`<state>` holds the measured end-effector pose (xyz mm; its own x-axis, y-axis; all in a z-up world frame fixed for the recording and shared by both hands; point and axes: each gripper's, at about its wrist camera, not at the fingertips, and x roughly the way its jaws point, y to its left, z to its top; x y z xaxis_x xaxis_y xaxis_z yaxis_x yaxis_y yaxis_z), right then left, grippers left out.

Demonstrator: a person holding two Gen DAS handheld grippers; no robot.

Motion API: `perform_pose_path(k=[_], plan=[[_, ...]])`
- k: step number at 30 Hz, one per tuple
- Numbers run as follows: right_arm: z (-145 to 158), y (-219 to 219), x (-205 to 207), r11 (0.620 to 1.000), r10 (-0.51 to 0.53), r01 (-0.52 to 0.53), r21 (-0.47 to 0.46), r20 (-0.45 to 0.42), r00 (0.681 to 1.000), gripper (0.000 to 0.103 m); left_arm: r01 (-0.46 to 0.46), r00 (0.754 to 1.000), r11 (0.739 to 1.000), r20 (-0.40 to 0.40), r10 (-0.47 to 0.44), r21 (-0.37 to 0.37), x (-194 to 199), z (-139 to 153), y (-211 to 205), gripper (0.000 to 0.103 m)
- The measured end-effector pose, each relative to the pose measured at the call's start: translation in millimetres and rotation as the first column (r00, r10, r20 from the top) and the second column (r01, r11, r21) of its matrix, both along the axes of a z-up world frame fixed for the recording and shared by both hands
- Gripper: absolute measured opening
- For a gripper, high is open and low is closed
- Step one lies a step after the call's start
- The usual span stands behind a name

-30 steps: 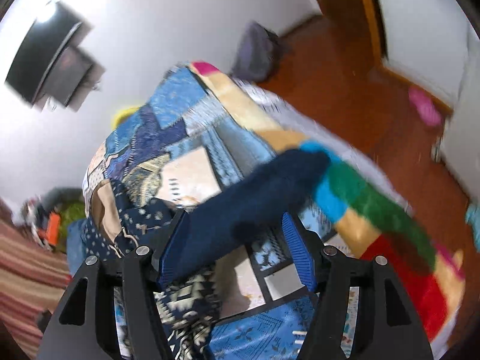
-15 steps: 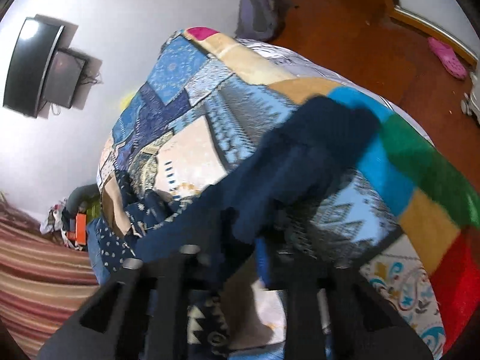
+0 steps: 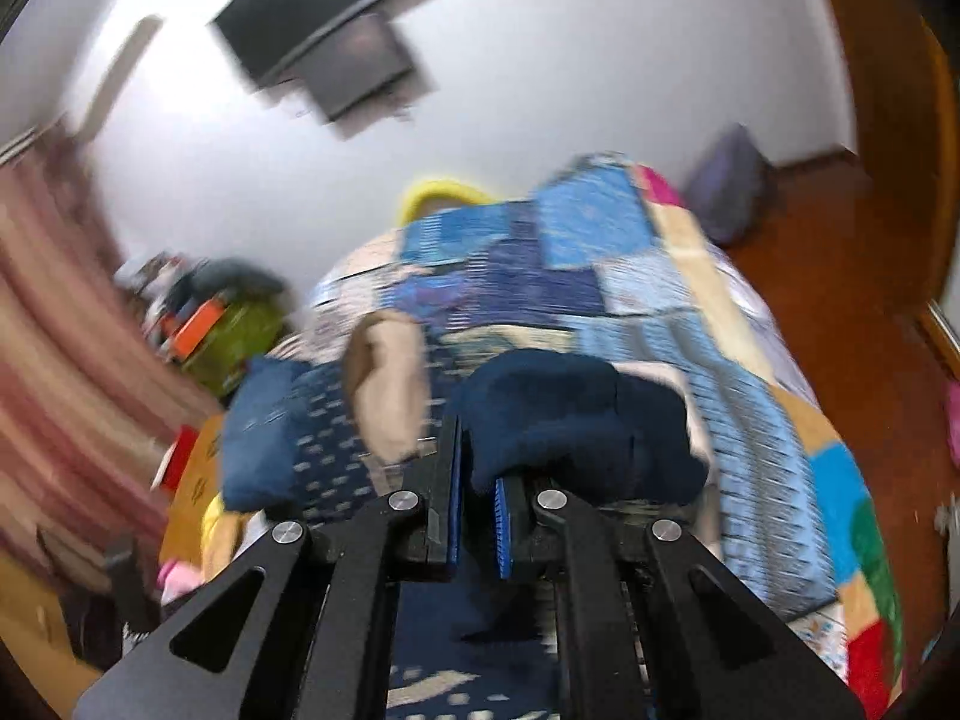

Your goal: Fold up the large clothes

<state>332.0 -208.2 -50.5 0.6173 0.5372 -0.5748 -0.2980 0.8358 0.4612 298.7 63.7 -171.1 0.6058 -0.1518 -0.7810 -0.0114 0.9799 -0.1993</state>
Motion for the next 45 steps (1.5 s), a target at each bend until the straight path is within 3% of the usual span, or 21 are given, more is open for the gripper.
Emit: perform_pose_path(k=[6,13,16,21,24,26,30,33,37,39,45], plan=[[-2.1,68.3,-10.1,0.981,0.19,-0.189,-0.038,0.01,0.982,0.008,-0.039,0.999,0.999,0.035,0.04,-0.014,-10.5,12.3,20.9,0.066],[-56.8,150.2,-6.6,0.898,0.393,-0.415,-0.145,-0.155,0.906,0.008,-0.111,0.993,0.994,0.028,0.112,-0.013,-21.6,13.9,50.1,0.066],[-84.2,172.7,-3.2,0.86,0.435,-0.479,-0.176,-0.236,0.869,0.008,-0.149,0.989,0.989,0.019,0.149,-0.026,-26.8,11.1,62.3,0.066],[-117.1,186.2,-6.2,0.822,0.433,-0.52,-0.232,-0.338,0.836,0.008,-0.172,0.985,0.985,-0.009,0.172,-0.034,-29.0,2.2,71.8,0.066],[-133.7,188.8,-10.6,0.792,0.442,-0.572,-0.216,-0.444,0.78,0.012,-0.171,0.985,0.984,-0.03,0.17,-0.04,-26.0,-4.6,73.2,0.066],[-135.0,184.6,-16.3,0.777,0.451,-0.591,-0.215,-0.464,0.762,0.014,-0.165,0.986,0.985,-0.044,0.163,-0.054,-22.3,-8.4,72.3,0.066],[-121.7,165.3,-24.6,0.782,0.458,-0.585,-0.214,-0.439,0.773,0.022,-0.136,0.989,0.988,-0.071,0.131,-0.072,-12.2,-17.3,63.8,0.066],[-102.0,144.1,-27.7,0.811,0.429,-0.536,-0.234,-0.386,0.817,0.027,-0.098,0.992,0.992,-0.087,0.091,-0.078,-0.7,-22.2,52.0,0.066],[-68.8,107.7,-34.7,0.858,0.348,-0.412,-0.307,-0.242,0.906,0.044,-0.046,0.993,0.994,-0.112,0.034,-0.1,19.9,-27.5,34.8,0.066],[-56.2,90.2,-35.4,0.882,0.303,-0.35,-0.316,-0.189,0.934,0.047,-0.02,0.993,0.993,-0.122,0.006,-0.12,30.8,-30.3,25.6,0.066],[-38.6,34.9,-31.4,0.932,0.122,-0.156,-0.328,-0.122,0.985,0.048,-0.017,0.976,0.974,-0.217,-0.033,-0.227,67.7,-57.6,12.8,0.066]])
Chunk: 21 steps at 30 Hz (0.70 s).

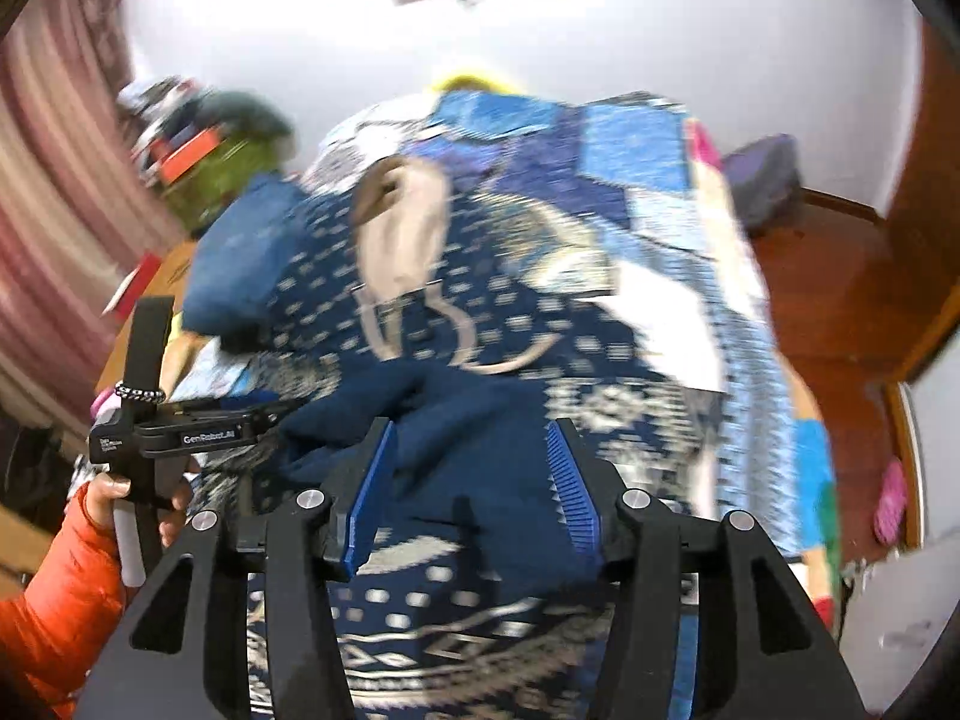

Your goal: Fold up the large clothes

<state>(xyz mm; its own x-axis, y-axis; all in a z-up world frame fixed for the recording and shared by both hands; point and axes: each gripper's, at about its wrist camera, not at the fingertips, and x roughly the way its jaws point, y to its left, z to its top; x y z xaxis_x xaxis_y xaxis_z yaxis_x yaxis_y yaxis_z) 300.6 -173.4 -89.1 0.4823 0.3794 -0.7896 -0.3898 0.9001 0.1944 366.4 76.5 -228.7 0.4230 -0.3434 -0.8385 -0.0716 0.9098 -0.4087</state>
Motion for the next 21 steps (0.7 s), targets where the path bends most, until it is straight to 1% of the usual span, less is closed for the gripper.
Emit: perform_pose_path(k=[2,4,5,10,12,13,14,15,16,17,18,19,20,21], plan=[[-0.9,-16.3,0.4,0.999,-0.044,0.044,-0.006,0.007,0.999,0.048,0.01,1.0,0.999,-0.022,-0.011,-0.053,6.2,-7.5,-4.5,0.066],[-7.9,-30.2,-0.4,0.995,-0.097,0.097,-0.022,0.005,0.995,0.048,0.02,0.999,0.994,-0.042,-0.025,-0.103,11.3,-14.0,-10.2,0.066],[-9.0,-36.1,-0.9,0.993,-0.111,0.111,-0.027,0.0,0.994,0.048,0.023,0.998,0.993,-0.049,-0.029,-0.116,12.9,-16.3,-12.7,0.066],[-38.9,-62.0,3.0,0.984,-0.178,0.179,-0.002,-0.11,0.978,0.048,0.041,0.998,0.995,-0.043,-0.045,-0.095,17.7,-20.1,-26.1,0.066],[-45.6,-67.5,1.1,0.979,-0.2,0.202,0.002,-0.129,0.971,0.048,0.05,0.998,0.994,-0.041,-0.054,-0.1,19.3,-19.7,-31.4,0.065],[-47.4,-70.1,-0.5,0.978,-0.205,0.208,0.007,-0.134,0.969,0.048,0.061,0.997,0.992,-0.035,-0.065,-0.113,19.4,-19.0,-34.9,0.061],[-49.4,-73.1,-1.6,0.977,-0.211,0.215,0.013,-0.14,0.967,0.048,0.072,0.996,0.989,-0.034,-0.077,-0.126,22.2,-20.0,-39.6,0.052],[-51.7,-74.9,-2.3,0.975,-0.216,0.221,0.02,-0.147,0.965,0.048,0.085,0.995,0.986,-0.034,-0.091,-0.146,22.9,-20.7,-42.7,0.044],[-53.7,-75.9,-3.0,0.974,-0.22,0.226,0.022,-0.153,0.963,0.048,0.092,0.994,0.981,-0.034,-0.1,-0.173,23.9,-21.9,-45.2,0.043],[-55.7,-76.5,-3.0,0.973,-0.225,0.231,0.019,-0.159,0.961,0.048,0.091,0.994,0.978,-0.035,-0.099,-0.19,24.9,-23.2,-45.0,0.039],[-59.0,-76.6,-3.5,0.972,-0.23,0.236,0.017,-0.166,0.959,0.048,0.091,0.994,0.973,-0.038,-0.102,-0.211,25.7,-24.4,-45.0,0.033],[-62.5,-77.0,-4.6,0.97,-0.236,0.242,0.017,-0.175,0.956,0.048,0.087,0.994,0.967,-0.041,-0.1,-0.239,26.3,-25.3,-44.2,0.032],[-66.3,-78.3,-6.0,0.968,-0.241,0.249,0.023,-0.182,0.953,0.048,0.085,0.994,0.965,-0.039,-0.097,-0.247,26.8,-25.2,-44.2,0.028],[-69.0,-79.3,-7.6,0.966,-0.247,0.257,0.031,-0.19,0.95,0.048,0.086,0.995,0.964,-0.032,-0.097,-0.252,26.4,-23.7,-44.0,0.021]])
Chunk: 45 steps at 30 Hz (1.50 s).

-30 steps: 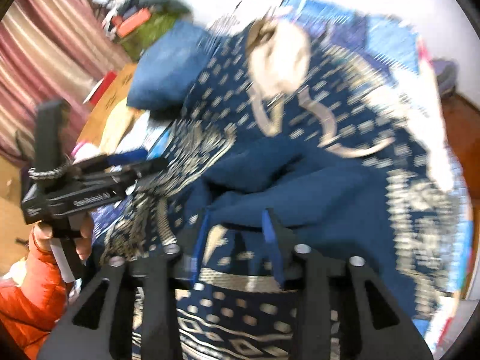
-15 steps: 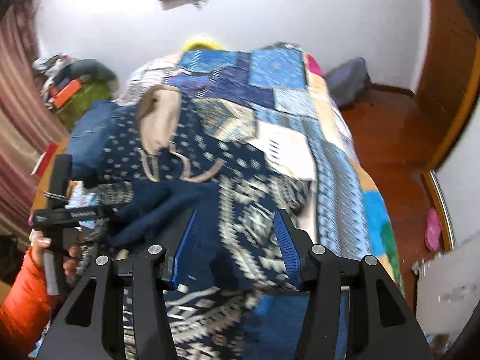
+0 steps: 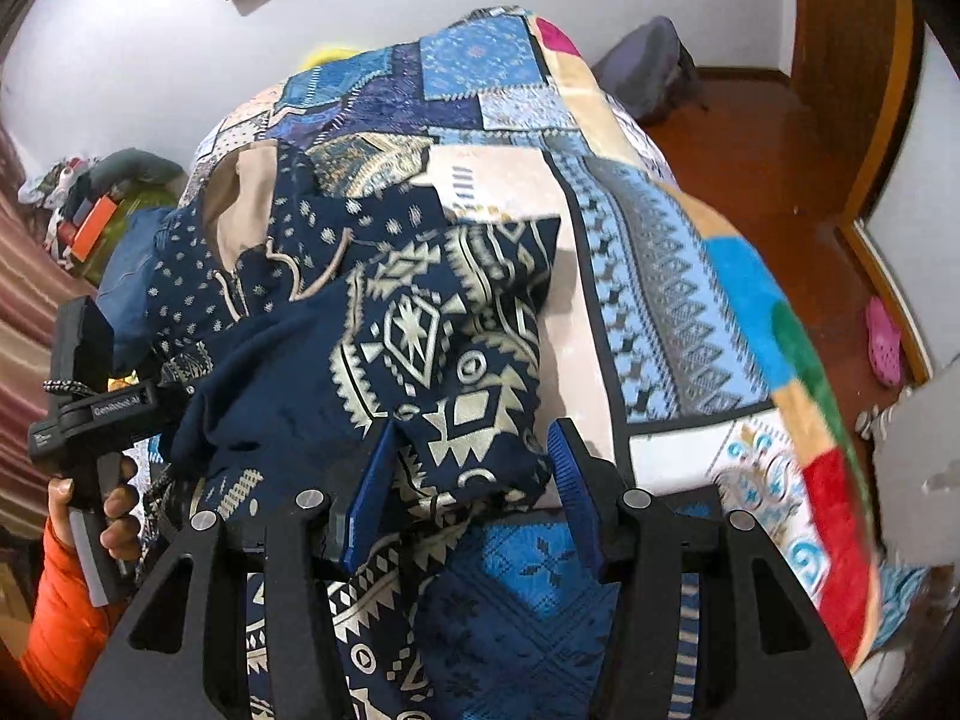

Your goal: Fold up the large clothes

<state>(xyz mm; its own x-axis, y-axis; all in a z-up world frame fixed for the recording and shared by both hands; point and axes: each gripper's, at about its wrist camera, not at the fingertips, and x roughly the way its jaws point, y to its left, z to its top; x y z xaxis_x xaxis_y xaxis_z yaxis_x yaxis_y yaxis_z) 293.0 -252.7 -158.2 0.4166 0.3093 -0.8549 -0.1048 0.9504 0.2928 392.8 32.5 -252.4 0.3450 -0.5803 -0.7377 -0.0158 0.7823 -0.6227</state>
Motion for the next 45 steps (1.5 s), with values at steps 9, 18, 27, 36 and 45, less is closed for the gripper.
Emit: perform_pose_path(k=[9,18,27,36,45], plan=[[2.6,-8.6,-2.7,0.999,-0.029,0.029,0.015,-0.005,1.0,0.049,-0.089,0.973,0.984,0.225,0.054,0.151,-20.3,69.1,21.8,0.011],[19.8,-3.9,10.6,0.997,-0.044,0.049,-0.057,0.087,0.995,0.049,-0.302,0.861,0.912,0.49,0.136,0.278,-69.5,150.9,69.7,0.011],[0.4,11.6,10.3,0.996,0.0,0.005,-0.089,0.052,0.999,0.049,-0.385,0.874,0.815,0.456,0.17,0.433,-89.3,118.6,85.5,0.011],[-2.4,8.4,8.9,0.996,-0.008,0.012,-0.087,0.05,0.999,0.054,-0.337,0.93,0.783,0.317,0.188,0.523,-103.9,53.6,94.8,0.012],[-0.9,11.6,6.1,0.993,0.004,0.003,-0.117,0.061,0.998,0.055,-0.25,0.968,0.826,0.131,0.214,0.504,-107.3,1.8,100.4,0.022]])
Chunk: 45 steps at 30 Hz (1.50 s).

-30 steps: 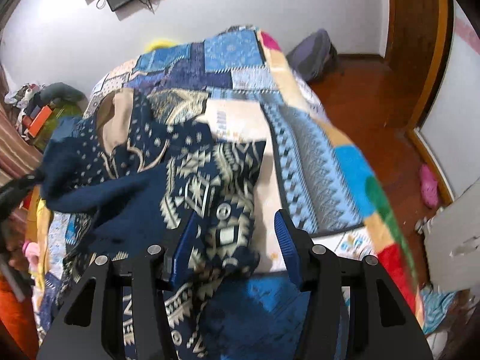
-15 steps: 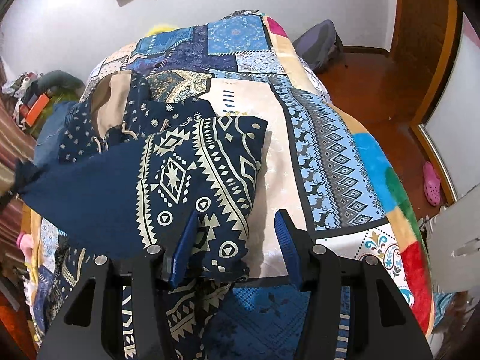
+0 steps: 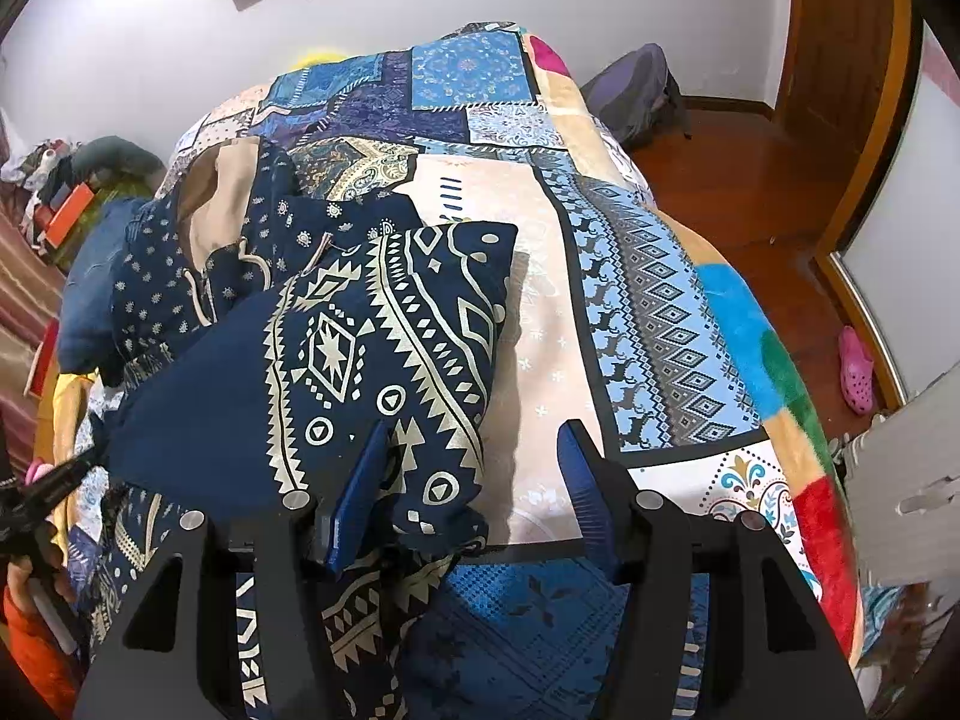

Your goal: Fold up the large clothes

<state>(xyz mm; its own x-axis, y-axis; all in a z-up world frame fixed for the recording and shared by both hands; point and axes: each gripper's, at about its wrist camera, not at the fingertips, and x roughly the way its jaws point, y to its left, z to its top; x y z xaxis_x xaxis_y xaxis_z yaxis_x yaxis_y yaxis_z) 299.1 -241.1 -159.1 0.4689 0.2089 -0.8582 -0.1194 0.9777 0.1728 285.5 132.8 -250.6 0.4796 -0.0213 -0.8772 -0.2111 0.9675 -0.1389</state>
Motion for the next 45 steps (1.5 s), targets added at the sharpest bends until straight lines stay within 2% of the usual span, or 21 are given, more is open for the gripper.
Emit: perform_pose_path(k=[4,6,9,13,17,19,21,23,29,36,41,45], plan=[[-0.4,-1.1,0.3,1.0,-0.004,0.004,0.007,-0.004,1.0,0.055,-0.014,0.999,1.0,-0.034,0.013,-0.013,-6.3,-10.8,5.1,0.037],[-0.2,-1.1,0.2,1.0,-0.004,0.004,0.004,-0.004,1.0,0.055,-0.02,0.999,1.0,-0.042,0.019,-0.017,-9.2,-12.3,8.9,0.049],[0.9,0.4,-0.5,1.0,-0.002,0.002,-0.004,-0.003,1.0,0.055,-0.036,0.999,0.999,-0.037,0.035,-0.03,-14.4,-9.6,19.1,0.055],[3.7,3.1,-1.4,1.0,0.008,-0.008,-0.017,-0.002,1.0,0.055,-0.05,0.998,0.998,-0.027,0.048,-0.05,-21.3,-3.3,30.5,0.057],[7.7,6.4,-2.2,0.999,0.023,-0.023,-0.033,0.006,1.0,0.055,-0.086,0.996,0.994,-0.026,0.088,0.06,-24.4,0.6,39.7,0.057],[9.5,7.5,-2.7,0.999,0.026,-0.026,-0.038,0.011,1.0,0.055,-0.106,0.994,0.994,-0.037,0.107,0.012,-27.3,-1.8,49.6,0.057],[11.8,8.3,-3.5,0.999,0.027,-0.027,-0.037,0.014,1.0,0.055,-0.13,0.991,0.988,-0.039,0.127,-0.079,-29.2,-0.9,60.2,0.057],[14.9,9.1,-4.1,0.999,0.031,-0.031,-0.033,0.02,0.999,0.055,-0.138,0.99,0.984,-0.022,0.136,-0.112,-27.6,5.8,64.8,0.057],[35.2,18.1,-0.6,0.998,0.055,-0.052,-0.044,0.076,0.996,0.055,-0.063,0.993,0.997,0.1,0.067,-0.044,0.2,55.9,47.5,0.057],[70.0,42.4,15.3,0.989,0.138,-0.126,-0.073,0.182,0.974,0.055,0.035,0.966,0.999,0.253,-0.042,0.034,41.2,116.9,16.7,0.057],[92.0,68.5,29.2,0.977,0.209,-0.191,-0.096,0.236,0.949,0.055,0.087,0.947,0.992,0.302,-0.109,0.087,68.8,140.2,-1.4,0.057],[102.3,96.3,38.1,0.958,0.284,-0.26,-0.121,0.277,0.918,0.055,0.114,0.934,0.986,0.326,-0.149,0.125,91.6,148.6,-14.3,0.057]])
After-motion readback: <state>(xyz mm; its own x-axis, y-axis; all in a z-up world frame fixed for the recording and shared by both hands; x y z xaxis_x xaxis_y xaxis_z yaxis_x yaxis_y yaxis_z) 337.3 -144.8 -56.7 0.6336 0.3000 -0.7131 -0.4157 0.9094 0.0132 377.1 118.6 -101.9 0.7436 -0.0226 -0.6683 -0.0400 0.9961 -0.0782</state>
